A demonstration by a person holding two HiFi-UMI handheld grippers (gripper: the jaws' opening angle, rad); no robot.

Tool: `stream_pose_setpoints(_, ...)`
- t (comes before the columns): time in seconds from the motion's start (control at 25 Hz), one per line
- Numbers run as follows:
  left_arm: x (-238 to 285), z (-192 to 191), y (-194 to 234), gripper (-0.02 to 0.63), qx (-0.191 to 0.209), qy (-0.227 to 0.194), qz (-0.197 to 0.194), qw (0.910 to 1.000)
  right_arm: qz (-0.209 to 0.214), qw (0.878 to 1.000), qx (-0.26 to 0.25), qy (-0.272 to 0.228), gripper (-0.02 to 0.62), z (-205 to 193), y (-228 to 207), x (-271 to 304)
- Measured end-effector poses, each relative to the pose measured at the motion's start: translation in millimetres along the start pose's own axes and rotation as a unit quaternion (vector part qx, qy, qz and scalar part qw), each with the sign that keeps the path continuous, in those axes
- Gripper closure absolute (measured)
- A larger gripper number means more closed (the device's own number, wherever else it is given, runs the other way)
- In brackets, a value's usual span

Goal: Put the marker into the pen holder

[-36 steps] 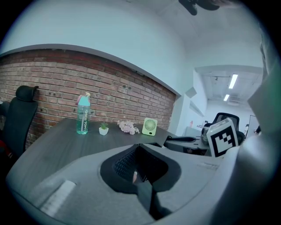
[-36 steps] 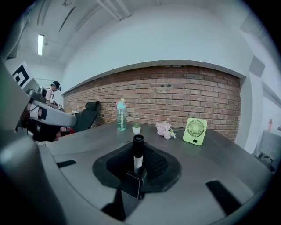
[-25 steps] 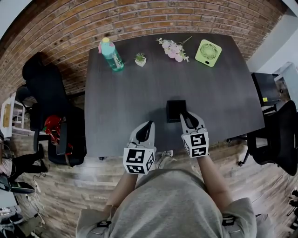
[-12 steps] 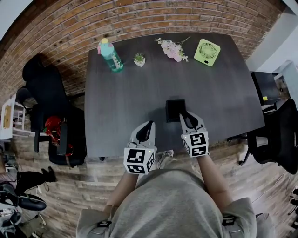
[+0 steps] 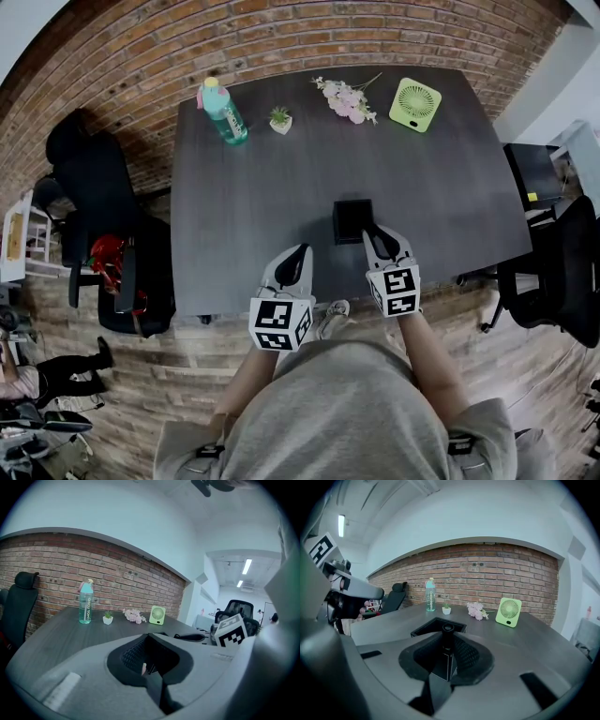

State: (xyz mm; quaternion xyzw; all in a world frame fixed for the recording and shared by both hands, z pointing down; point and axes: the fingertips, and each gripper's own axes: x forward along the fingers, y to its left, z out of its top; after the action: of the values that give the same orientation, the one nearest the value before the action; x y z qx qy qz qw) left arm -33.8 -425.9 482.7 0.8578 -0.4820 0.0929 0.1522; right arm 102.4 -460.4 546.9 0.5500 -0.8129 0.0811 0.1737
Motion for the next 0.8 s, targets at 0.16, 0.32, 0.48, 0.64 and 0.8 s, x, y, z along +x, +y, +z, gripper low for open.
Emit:
stream_pose_setpoints(0.16,-3,-1,0,0.588,0.000,0.000,0.001,1.0000,-0.003,1.000,0.001,0.002,0.529,0,0,0)
stream_pose_setpoints(0.32,-6,-2,-1,0.588,0.002,0.000,0.000,1.0000,-0.005,1.000,0.001,0.003,0.529,-1,-1,1)
stream_pose_setpoints(0.48,-11,-2,-4,0.588,0.002,0.000,-0.001,1.0000,-0.005,1.000,-0.001,0.005,0.528,0,-1,1)
stream_pose_setpoints(0.64,-16,-4,-10,0.588,0.005,0.000,-0.005,1.0000,-0.008,1.000,-0.007,0.005,0.526,1,-2,2)
stream_pose_setpoints(0.8,-25,-7,-18,0.588,0.008,0.000,-0.010,0.9999,-0.013,1.000,-0.010,0.008,0.526,1,0,-2)
